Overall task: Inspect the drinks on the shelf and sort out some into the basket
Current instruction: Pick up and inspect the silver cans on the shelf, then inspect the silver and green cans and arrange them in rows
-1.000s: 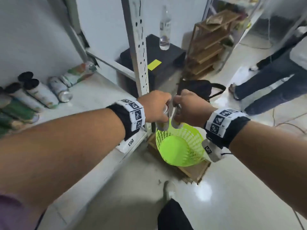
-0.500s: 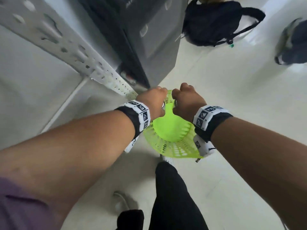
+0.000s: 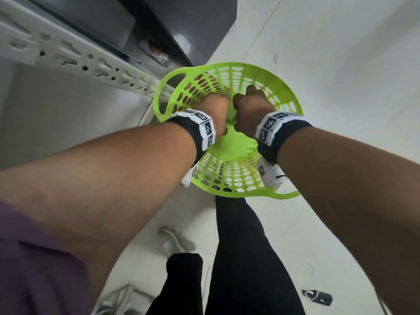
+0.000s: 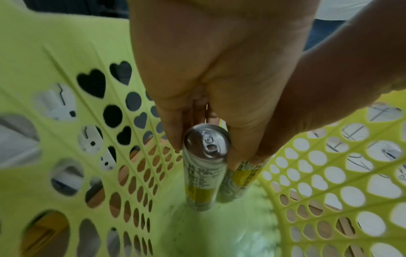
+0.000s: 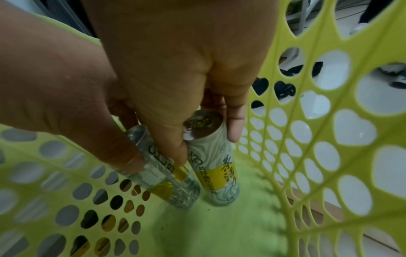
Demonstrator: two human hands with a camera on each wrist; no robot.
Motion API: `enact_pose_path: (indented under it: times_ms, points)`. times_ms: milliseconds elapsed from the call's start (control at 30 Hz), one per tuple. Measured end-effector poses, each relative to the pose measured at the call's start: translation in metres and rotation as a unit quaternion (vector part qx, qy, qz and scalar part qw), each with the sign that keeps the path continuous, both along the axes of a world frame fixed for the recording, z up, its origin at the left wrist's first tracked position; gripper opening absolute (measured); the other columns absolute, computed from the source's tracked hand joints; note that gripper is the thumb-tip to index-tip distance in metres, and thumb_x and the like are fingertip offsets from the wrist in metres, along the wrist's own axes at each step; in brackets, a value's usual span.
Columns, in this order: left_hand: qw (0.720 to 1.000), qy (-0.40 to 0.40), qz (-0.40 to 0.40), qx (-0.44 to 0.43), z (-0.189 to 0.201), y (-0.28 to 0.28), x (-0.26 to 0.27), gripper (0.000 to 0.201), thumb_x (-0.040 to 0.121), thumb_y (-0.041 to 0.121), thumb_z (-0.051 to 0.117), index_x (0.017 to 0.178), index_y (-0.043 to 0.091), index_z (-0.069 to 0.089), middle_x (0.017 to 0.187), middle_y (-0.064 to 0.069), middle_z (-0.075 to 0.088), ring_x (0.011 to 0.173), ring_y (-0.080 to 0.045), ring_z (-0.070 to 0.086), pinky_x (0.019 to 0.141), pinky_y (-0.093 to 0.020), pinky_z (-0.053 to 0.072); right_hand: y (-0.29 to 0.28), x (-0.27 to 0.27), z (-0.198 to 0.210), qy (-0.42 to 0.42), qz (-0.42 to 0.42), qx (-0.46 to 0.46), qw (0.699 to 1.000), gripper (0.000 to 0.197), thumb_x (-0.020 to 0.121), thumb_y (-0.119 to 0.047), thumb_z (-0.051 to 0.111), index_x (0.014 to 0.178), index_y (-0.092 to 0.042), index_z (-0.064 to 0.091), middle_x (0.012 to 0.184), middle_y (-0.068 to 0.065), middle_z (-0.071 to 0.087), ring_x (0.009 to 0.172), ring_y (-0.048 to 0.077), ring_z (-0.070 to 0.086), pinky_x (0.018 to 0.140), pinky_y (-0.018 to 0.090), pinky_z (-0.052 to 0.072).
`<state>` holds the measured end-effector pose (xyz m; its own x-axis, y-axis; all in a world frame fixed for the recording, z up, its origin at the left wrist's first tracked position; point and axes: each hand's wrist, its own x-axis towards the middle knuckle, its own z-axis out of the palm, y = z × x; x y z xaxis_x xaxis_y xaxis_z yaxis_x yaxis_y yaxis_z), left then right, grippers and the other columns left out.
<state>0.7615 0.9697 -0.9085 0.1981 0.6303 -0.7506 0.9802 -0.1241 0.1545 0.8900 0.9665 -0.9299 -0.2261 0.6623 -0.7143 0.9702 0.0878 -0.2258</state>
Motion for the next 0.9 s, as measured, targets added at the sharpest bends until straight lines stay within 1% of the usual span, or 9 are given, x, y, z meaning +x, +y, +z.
enact_pose_path:
  times_ms: [133, 200, 267, 333, 400, 533, 700, 833, 900]
  points:
    - [1.000, 0.013, 0.010, 0.011, -0.015, -0.006, 0.001, 0.025, 0.097, 0.013, 0.073, 0.118, 0.003, 0.068, 0.122, -0.018, 0.070, 0.117, -0.038, 0.068, 0.093, -0.039, 0.054, -0.009, 0.011, -0.011, -0.014, 0.027, -0.005, 1.000, 0.056, 0.087, -0.024, 0.076, 0.137, -0.010, 0.055, 0.140, 0.027, 0.043, 0.122, 0.046, 0.051, 0.096, 0.044, 0.048]
    - [0.999, 0.022, 0.028, 0.015, -0.012, -0.010, -0.001, 0.013, 0.100, 0.015, 0.067, 0.106, 0.003, 0.068, 0.105, -0.014, 0.068, 0.109, -0.038, 0.068, 0.085, -0.039, 0.051, -0.014, 0.014, -0.007, -0.015, 0.032, -0.004, 0.999, 0.055, 0.090, -0.027, 0.074, 0.138, -0.008, 0.053, 0.138, 0.028, 0.043, 0.122, 0.045, 0.052, 0.095, 0.042, 0.047]
    - [0.998, 0.013, 0.057, 0.036, 0.001, -0.017, -0.005, 0.028, 0.100, 0.023, 0.066, 0.078, 0.009, 0.056, 0.078, -0.006, 0.053, 0.091, -0.037, 0.062, 0.074, -0.036, 0.043, -0.016, 0.014, 0.006, -0.013, 0.021, 0.003, 1.000, 0.051, 0.094, -0.030, 0.070, 0.137, -0.008, 0.054, 0.137, 0.027, 0.044, 0.122, 0.045, 0.052, 0.095, 0.042, 0.047]
    - [0.995, 0.000, 0.079, 0.054, 0.025, -0.024, -0.010, 0.038, 0.097, 0.028, 0.069, 0.071, 0.011, 0.046, 0.072, -0.006, 0.047, 0.081, -0.033, 0.055, 0.071, -0.034, 0.040, -0.018, 0.011, 0.030, -0.004, 0.013, 0.021, 1.000, 0.046, 0.097, -0.032, 0.064, 0.135, -0.007, 0.055, 0.136, 0.026, 0.046, 0.124, 0.047, 0.050, 0.094, 0.045, 0.048]
    - [0.993, -0.020, 0.102, 0.058, 0.057, -0.034, -0.019, 0.027, 0.096, 0.028, 0.070, 0.084, 0.007, 0.058, 0.085, -0.011, 0.060, 0.090, -0.035, 0.063, 0.072, -0.034, 0.043, -0.023, 0.006, 0.062, 0.000, 0.024, 0.030, 0.999, 0.044, 0.096, -0.030, 0.062, 0.133, -0.007, 0.056, 0.134, 0.025, 0.047, 0.126, 0.047, 0.050, 0.093, 0.047, 0.049]
    - [0.989, -0.062, 0.111, 0.072, 0.141, -0.060, -0.045, 0.037, 0.093, 0.035, 0.074, 0.119, 0.008, 0.071, 0.120, -0.016, 0.071, 0.115, -0.039, 0.066, 0.098, -0.046, 0.055, -0.038, -0.019, 0.146, 0.029, 0.066, 0.061, 0.996, 0.042, 0.096, -0.033, 0.061, 0.130, -0.008, 0.061, 0.128, 0.022, 0.054, 0.122, 0.044, 0.055, 0.091, 0.045, 0.051]
    - [0.980, -0.064, 0.142, 0.123, 0.266, -0.116, -0.109, 0.032, 0.093, 0.042, 0.074, 0.105, 0.012, 0.075, 0.104, -0.012, 0.075, 0.102, -0.034, 0.069, 0.088, -0.041, 0.056, -0.073, -0.081, 0.278, 0.086, 0.124, 0.119, 0.981, 0.041, 0.094, -0.037, 0.061, 0.124, -0.010, 0.065, 0.126, 0.022, 0.059, 0.120, 0.044, 0.058, 0.097, 0.045, 0.052]
    - [0.953, -0.039, 0.216, 0.207, 0.362, -0.195, -0.184, 0.037, 0.093, 0.045, 0.072, 0.121, 0.020, 0.074, 0.124, -0.003, 0.073, 0.116, -0.025, 0.066, 0.100, -0.036, 0.051, -0.126, -0.153, 0.382, 0.110, 0.167, 0.184, 0.963, 0.035, 0.089, -0.034, 0.063, 0.119, -0.018, 0.066, 0.121, 0.013, 0.062, 0.114, 0.039, 0.059, 0.086, 0.040, 0.053]
    - [0.936, -0.024, 0.257, 0.238, 0.407, -0.249, -0.227, 0.033, 0.093, 0.043, 0.072, 0.119, 0.024, 0.072, 0.124, -0.001, 0.072, 0.115, -0.025, 0.065, 0.102, -0.039, 0.053, -0.169, -0.196, 0.430, 0.132, 0.204, 0.213, 0.946, 0.032, 0.090, -0.032, 0.059, 0.118, -0.019, 0.065, 0.120, 0.008, 0.061, 0.114, 0.034, 0.058, 0.083, 0.038, 0.051]
